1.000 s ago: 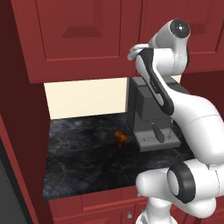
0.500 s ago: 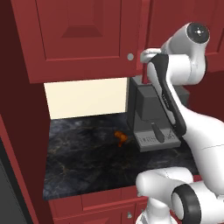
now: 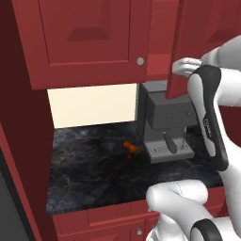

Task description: Retrieve the tupperware from the cabinet, then place the raw meat into the tupperware to avoid contamination.

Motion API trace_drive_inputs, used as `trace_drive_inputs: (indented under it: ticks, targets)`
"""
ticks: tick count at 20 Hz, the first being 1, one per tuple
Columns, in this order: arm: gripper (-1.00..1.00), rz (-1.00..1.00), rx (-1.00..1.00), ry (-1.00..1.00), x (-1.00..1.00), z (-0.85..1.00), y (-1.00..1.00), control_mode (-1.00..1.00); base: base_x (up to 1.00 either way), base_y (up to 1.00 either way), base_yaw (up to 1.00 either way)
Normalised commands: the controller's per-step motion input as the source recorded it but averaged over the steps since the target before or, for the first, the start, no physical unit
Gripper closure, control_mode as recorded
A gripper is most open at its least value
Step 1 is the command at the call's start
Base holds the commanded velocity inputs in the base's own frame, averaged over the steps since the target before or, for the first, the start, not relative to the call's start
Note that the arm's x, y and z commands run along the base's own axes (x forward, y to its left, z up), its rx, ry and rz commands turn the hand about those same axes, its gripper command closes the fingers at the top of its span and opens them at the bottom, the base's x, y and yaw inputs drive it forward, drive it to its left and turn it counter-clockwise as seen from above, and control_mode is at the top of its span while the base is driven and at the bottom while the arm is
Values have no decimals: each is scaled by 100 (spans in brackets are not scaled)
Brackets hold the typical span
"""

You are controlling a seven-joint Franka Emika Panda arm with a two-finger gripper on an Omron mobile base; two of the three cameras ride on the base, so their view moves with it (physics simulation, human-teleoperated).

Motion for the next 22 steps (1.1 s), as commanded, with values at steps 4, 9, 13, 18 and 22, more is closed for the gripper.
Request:
trace_drive_inputs:
  ticks: [4,9,13,18,22]
  targets:
    - [100,0,19,-2,-91,2,-63,-100,0,0,0]
    - [100,0,11,0,-67,1,-37,-100,0,0,0]
    - [100,-4,-6,0,-36,11,23,-100,0,0,0]
    - [-100,-5,-23,3,-7,39,71,-100,0,0,0]
    - [-100,-1,-18,18,2,17,60,-100,0,0,0]
